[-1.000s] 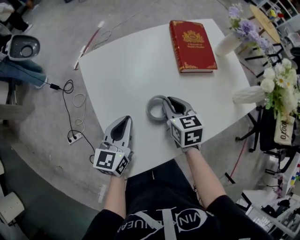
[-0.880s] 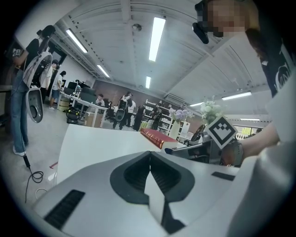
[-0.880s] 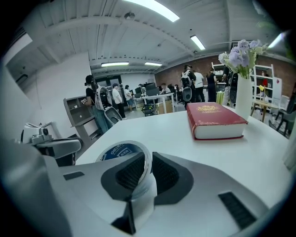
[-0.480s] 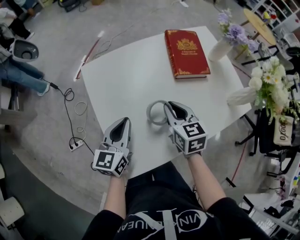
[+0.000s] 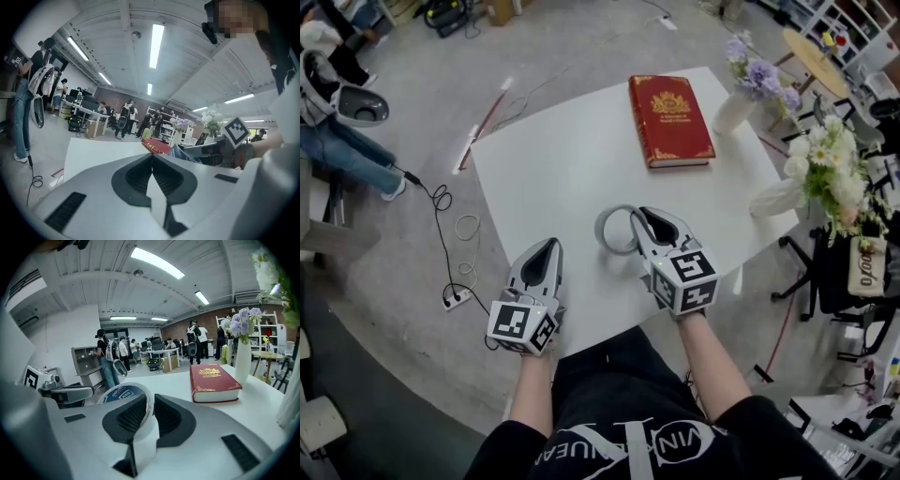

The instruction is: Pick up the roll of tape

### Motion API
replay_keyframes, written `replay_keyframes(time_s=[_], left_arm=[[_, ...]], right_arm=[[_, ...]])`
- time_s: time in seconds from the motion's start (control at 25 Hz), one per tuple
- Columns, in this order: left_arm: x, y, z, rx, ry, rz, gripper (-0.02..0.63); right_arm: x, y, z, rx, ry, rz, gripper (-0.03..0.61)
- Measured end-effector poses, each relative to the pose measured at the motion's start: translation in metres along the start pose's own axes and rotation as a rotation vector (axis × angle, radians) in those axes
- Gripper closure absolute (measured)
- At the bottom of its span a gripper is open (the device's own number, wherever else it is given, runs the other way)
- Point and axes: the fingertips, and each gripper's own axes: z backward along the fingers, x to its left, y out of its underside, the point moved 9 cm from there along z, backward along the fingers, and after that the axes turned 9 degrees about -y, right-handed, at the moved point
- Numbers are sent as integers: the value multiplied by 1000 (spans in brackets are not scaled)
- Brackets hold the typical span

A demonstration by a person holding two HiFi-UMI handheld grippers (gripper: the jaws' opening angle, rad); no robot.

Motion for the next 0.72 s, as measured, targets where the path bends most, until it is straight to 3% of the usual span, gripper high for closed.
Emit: replay_keyframes(time_s=[0.72], left_arm=[[1,-32,6,-62,-5,-21,611]], right_arm=[[10,-29,18,-77,-3,49,514]])
